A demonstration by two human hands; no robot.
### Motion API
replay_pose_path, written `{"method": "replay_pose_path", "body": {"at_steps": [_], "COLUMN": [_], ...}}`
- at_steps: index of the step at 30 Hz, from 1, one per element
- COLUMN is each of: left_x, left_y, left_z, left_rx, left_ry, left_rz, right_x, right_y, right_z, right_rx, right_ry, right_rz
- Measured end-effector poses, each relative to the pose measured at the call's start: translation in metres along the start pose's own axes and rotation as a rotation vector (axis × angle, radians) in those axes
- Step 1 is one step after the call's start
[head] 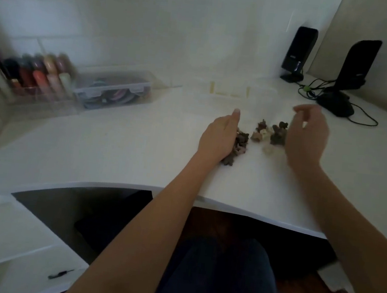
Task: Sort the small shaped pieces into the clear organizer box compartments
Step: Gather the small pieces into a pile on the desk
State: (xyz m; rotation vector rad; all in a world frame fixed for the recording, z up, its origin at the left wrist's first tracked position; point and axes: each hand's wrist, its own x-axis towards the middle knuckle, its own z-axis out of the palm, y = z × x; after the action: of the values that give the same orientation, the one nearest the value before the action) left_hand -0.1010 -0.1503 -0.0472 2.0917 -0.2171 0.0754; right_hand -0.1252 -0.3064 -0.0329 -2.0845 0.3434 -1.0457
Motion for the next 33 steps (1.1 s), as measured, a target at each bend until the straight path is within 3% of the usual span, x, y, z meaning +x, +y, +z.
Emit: {"method": "replay_pose_path", "body": {"at_steps": [3,6,13,17,22,26,33], "left_x": [0.004,0.005,0.005,0.001,0.0,-0.002,-0.015], "left_y": [0.008,0.016,0.01,0.014,0.011,0.013,0.01], "left_z": [0.006,0.01,0.008,0.01,0.01,0.016,0.012], "left_rx": [0.022,0.058,-0.136,-0.171,-0.202,-0.117,-0.435], "left_ry": [-0.017,-0.095,-0.094,-0.087,0.064,-0.039,0.071], "left_rz": [-0.021,-0.022,-0.063,-0.062,-0.057,-0.066,-0.079], "right_x": [0.02,0.015,0.001,-0.001,0.0,-0.001,-0.009], "right_y": [0.027,0.031,0.018,0.011,0.009,0.006,0.007], "right_z": [-0.002,0.016,0.002,0.005,0.012,0.007,0.0], "right_rx": [-0.167,-0.24,0.065,0.082,-0.032,0.051,0.288], "right_ry": [-0.268,-0.54,-0.526,-0.526,-0.717,-0.798,-0.8], "right_rz": [0.295,0.175,0.088,-0.008,-0.057,-0.037,0.01]}}
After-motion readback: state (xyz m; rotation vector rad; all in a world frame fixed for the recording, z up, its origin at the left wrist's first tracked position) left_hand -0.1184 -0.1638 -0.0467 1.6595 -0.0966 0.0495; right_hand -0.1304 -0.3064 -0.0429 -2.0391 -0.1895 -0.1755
